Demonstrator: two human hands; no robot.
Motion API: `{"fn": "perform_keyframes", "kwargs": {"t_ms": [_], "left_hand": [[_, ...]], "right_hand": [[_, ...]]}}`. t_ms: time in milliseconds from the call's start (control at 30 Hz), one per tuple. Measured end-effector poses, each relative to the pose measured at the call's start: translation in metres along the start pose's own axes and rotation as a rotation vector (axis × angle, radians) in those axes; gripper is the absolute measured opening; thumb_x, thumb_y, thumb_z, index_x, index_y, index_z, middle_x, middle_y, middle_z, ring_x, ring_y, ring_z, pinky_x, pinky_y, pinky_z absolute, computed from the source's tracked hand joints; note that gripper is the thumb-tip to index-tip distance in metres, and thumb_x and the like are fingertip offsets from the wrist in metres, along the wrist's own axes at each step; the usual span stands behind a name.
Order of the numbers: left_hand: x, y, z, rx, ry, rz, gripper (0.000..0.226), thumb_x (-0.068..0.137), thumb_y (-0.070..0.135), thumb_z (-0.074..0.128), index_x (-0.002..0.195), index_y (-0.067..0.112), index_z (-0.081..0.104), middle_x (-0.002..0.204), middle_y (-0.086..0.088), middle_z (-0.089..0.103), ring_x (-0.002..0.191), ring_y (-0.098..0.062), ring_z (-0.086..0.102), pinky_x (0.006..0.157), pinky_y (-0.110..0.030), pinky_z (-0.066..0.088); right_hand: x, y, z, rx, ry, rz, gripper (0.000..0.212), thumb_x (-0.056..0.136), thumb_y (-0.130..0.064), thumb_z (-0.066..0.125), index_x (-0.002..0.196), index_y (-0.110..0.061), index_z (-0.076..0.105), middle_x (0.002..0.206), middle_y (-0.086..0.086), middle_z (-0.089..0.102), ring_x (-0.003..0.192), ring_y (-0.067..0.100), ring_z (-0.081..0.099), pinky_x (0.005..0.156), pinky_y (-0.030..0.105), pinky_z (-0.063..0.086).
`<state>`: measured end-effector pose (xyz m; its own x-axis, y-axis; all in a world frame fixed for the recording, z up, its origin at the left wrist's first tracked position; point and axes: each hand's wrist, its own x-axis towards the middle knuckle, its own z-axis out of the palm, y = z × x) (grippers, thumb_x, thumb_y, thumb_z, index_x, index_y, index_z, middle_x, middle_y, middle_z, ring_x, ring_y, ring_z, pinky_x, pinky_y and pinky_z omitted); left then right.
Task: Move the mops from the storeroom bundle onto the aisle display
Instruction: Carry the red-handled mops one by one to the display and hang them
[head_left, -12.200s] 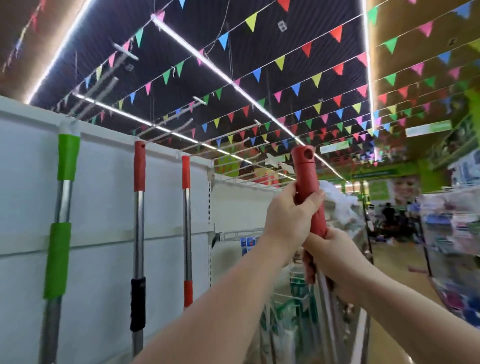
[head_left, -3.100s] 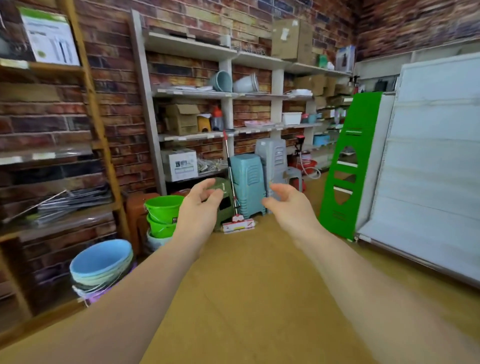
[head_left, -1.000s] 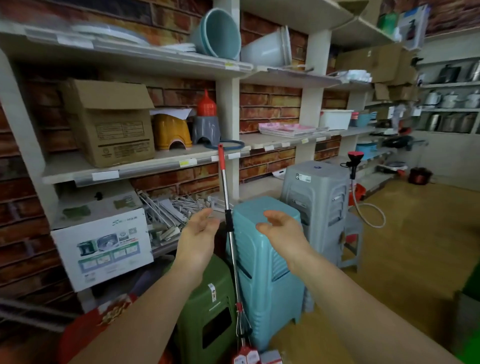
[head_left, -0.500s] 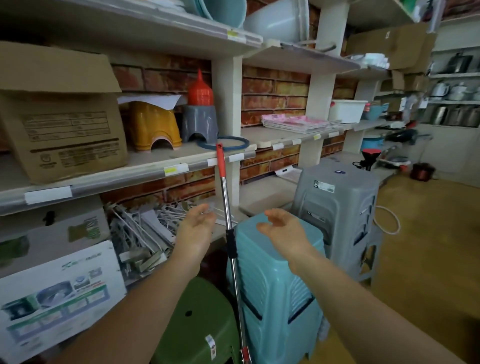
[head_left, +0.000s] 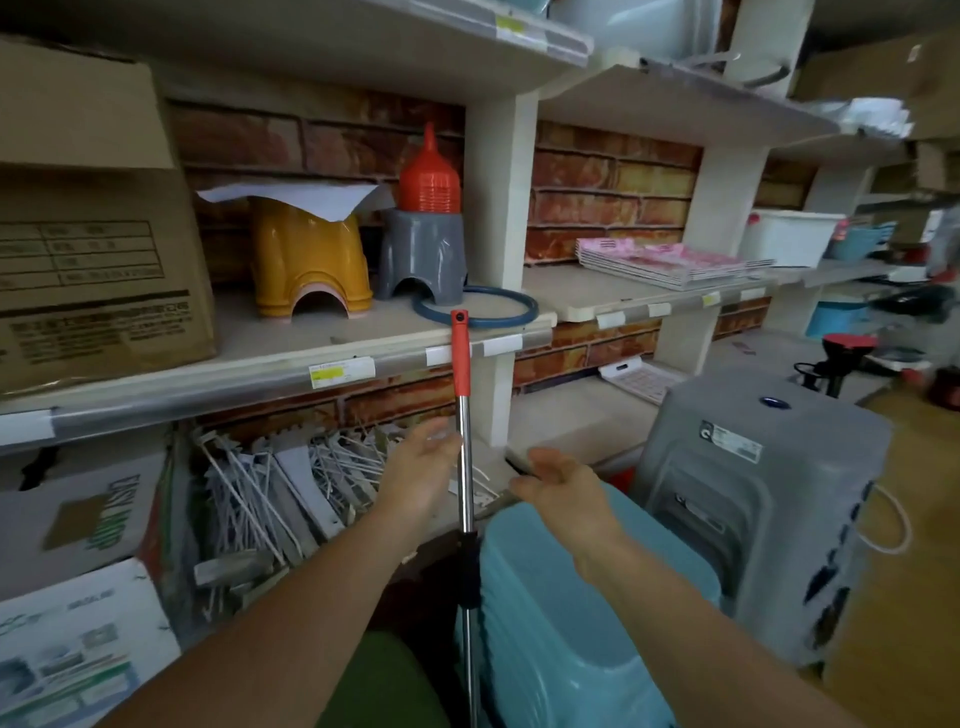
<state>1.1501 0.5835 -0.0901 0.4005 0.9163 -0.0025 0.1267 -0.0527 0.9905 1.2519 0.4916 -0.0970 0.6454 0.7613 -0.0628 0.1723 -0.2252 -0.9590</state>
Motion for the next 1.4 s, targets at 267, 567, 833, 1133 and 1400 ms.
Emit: {"fn": "perform_keyframes", "kwargs": {"t_ms": [267,567,833,1133,1400], "left_hand": [[0.091,0.013,0.017,0.056,0.026,0.039,0.038,0.093,0.027,0.051,0.129,0.017,0.051,0.108,-0.001,0.054,0.091,-0.015,0.052,0.063,-0.02,0.043],[0.195,-0.002,0.031,0.244,-0.061,0.106,0.032,0.094,0.028,0.048,0.122,0.015,0.055,0.111,0.001,0.057,0.095,-0.013,0.05,0.082,-0.028,0.04],[0.263,-0.013,0.047,0.489,0.012,0.152,0.045,0.095,0.031,0.045,0.136,0.013,0.037,0.121,-0.011,0.059,0.1,-0.021,0.06,0.078,-0.029,0.046],[0.296,-0.016,0.071,0.713,0.175,0.253,0.039,0.086,0.037,0.059,0.112,0.009,0.05,0.113,-0.011,0.06,0.101,-0.025,0.061,0.083,-0.033,0.049],[0.279,0.01,0.061,0.736,0.044,0.184,0.044,0.081,0.036,0.065,0.115,0.017,0.046,0.114,-0.007,0.061,0.104,-0.026,0.059,0.081,-0.033,0.044]], "right_hand": [[0.081,-0.024,0.019,-0.061,-0.047,-0.049,0.054,0.086,-0.017,0.062,0.136,-0.012,0.042,0.14,0.009,0.045,0.122,0.022,0.049,0.099,0.028,0.04],[0.148,-0.019,0.046,-0.124,-0.031,-0.079,0.058,0.087,-0.02,0.062,0.139,-0.017,0.037,0.142,0.004,0.043,0.127,0.017,0.044,0.099,0.024,0.037],[0.181,-0.002,0.057,-0.107,0.014,-0.066,0.05,0.088,-0.02,0.06,0.135,-0.02,0.042,0.138,-0.001,0.046,0.116,0.01,0.045,0.09,0.019,0.035],[0.188,0.002,0.056,-0.212,0.072,-0.05,0.048,0.09,-0.024,0.056,0.135,-0.025,0.04,0.139,-0.004,0.045,0.124,0.011,0.045,0.095,0.018,0.034],[0.183,0.003,0.048,-0.207,0.057,-0.075,0.046,0.091,-0.022,0.055,0.134,-0.024,0.041,0.138,-0.004,0.046,0.125,0.01,0.042,0.09,0.015,0.031]]}}
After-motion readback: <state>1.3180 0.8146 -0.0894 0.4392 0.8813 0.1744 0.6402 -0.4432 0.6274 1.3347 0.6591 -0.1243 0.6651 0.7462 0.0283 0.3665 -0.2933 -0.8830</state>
